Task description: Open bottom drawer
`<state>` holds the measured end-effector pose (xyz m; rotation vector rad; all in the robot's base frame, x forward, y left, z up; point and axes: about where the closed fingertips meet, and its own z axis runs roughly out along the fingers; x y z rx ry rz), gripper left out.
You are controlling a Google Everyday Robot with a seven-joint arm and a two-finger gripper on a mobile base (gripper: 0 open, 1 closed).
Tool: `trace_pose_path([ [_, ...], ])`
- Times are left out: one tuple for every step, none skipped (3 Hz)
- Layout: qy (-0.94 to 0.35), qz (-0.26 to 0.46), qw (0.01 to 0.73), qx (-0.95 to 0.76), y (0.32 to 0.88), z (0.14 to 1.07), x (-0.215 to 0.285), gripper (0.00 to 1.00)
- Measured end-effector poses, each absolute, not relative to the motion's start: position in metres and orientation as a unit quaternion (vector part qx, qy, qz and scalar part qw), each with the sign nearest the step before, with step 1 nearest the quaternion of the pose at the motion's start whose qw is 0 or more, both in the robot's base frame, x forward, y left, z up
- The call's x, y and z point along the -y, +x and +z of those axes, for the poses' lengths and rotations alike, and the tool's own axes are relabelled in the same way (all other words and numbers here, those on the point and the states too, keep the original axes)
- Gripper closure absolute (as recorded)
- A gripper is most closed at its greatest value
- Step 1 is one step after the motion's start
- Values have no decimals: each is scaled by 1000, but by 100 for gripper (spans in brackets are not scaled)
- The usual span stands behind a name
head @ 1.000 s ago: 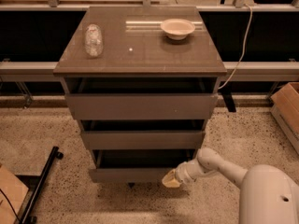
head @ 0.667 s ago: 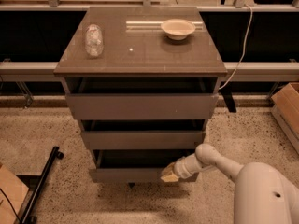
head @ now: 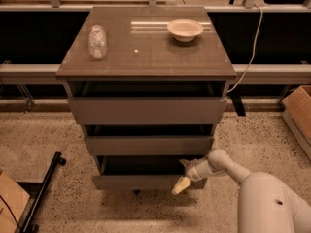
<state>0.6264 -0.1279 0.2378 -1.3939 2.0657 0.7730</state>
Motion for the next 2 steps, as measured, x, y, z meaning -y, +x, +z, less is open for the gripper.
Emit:
trace_pose_path([
  [-498,291,246,-779,630,218,134,0],
  [-490,300,215,-789,613,210,131,0],
])
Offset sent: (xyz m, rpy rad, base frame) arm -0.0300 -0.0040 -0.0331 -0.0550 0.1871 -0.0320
